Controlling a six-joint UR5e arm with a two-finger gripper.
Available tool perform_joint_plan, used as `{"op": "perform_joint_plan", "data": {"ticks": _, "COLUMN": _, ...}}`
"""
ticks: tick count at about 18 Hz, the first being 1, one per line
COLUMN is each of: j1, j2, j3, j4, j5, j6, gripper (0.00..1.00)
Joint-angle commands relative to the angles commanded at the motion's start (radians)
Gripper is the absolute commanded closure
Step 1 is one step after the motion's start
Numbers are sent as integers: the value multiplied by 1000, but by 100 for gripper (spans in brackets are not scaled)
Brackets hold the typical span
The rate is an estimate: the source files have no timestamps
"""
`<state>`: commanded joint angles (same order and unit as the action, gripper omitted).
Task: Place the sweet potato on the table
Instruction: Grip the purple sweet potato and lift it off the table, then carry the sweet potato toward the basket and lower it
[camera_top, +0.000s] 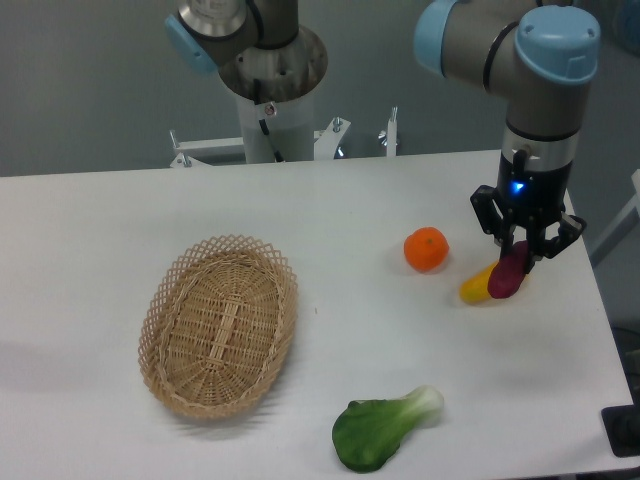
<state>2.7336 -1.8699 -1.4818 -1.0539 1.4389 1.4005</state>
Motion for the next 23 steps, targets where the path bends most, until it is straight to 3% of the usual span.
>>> {"op": "perform_joint_plan", "data": {"ticks": 6, "j1": -2, "j2": 0, "j3": -18, "j4": 3, "j5": 3, "j6": -3, "gripper": 83}}
{"op": "perform_joint_plan", "data": {"ticks": 11, "j1": -6, "j2": 6, "j3": -69, "j4": 24, "j5": 3, "j6": -12, "gripper": 83}}
{"op": "perform_joint_plan", "data": {"ticks": 14, "j1": -11, "j2": 11, "j3": -133, "j4": 92, "j5": 6, "j6": -9, "gripper": 83}}
{"op": "perform_joint_plan", "data": {"ticks": 18, "j1": -43, "j2": -1, "j3": -233, "j4": 231, "j5": 9, "j6": 76, "gripper": 83}}
{"op": "perform_joint_plan", "data": {"ticks": 23, "j1": -87, "j2": -41, "j3": -259, "j4": 267, "j5": 44, "j6": 146, "gripper": 83}}
